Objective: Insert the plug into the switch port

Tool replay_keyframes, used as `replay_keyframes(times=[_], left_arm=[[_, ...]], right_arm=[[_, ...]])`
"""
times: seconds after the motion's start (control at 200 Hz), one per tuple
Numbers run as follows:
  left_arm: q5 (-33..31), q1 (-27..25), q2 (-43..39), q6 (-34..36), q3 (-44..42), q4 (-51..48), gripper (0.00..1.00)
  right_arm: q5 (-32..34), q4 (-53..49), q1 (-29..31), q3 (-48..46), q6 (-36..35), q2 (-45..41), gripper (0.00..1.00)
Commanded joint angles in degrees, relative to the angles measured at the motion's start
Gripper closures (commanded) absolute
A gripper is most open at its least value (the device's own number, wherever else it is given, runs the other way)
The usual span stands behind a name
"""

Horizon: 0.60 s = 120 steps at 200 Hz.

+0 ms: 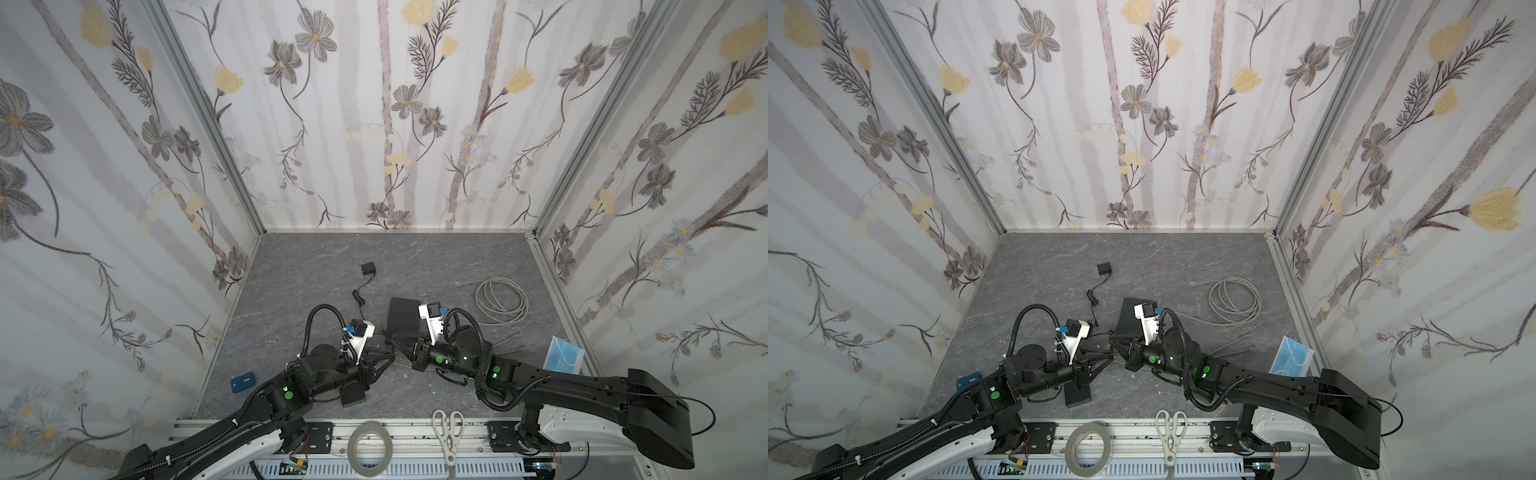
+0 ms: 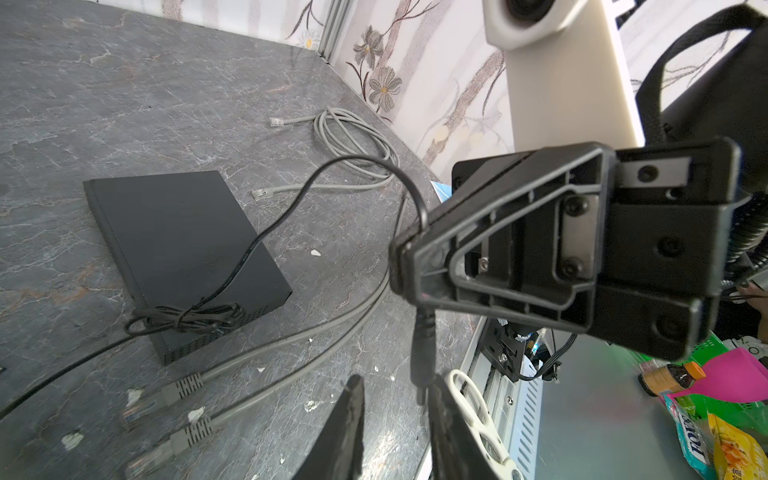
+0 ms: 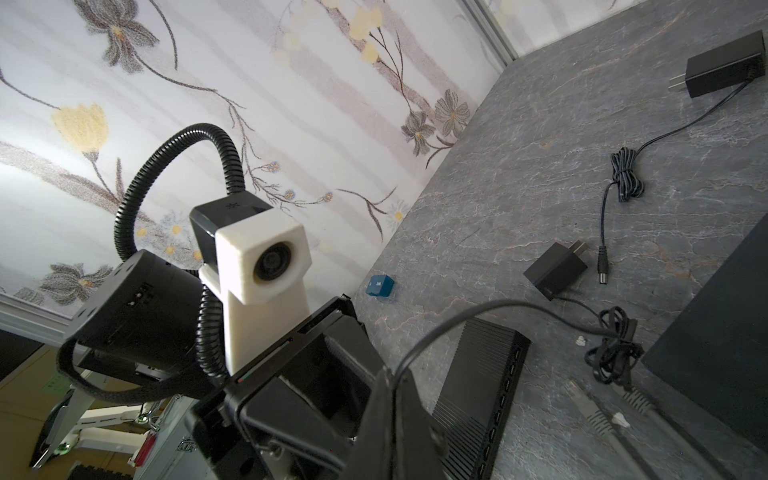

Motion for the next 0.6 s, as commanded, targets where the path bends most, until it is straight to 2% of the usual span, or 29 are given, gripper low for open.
replay_keyframes(times=[0.0, 0.595], left_arm=[[0.5, 0.0, 0.8, -0.4, 0.7, 3.3, 0.72], [3.7, -0.5, 4.7, -1.2, 2.0, 6.1, 0.76]], right_arm=[[0.6, 5.0, 0.2, -1.1, 2.1, -0.5, 1.0], [3.7, 8.0, 0.6, -2.8, 4.6, -1.5, 1.0]])
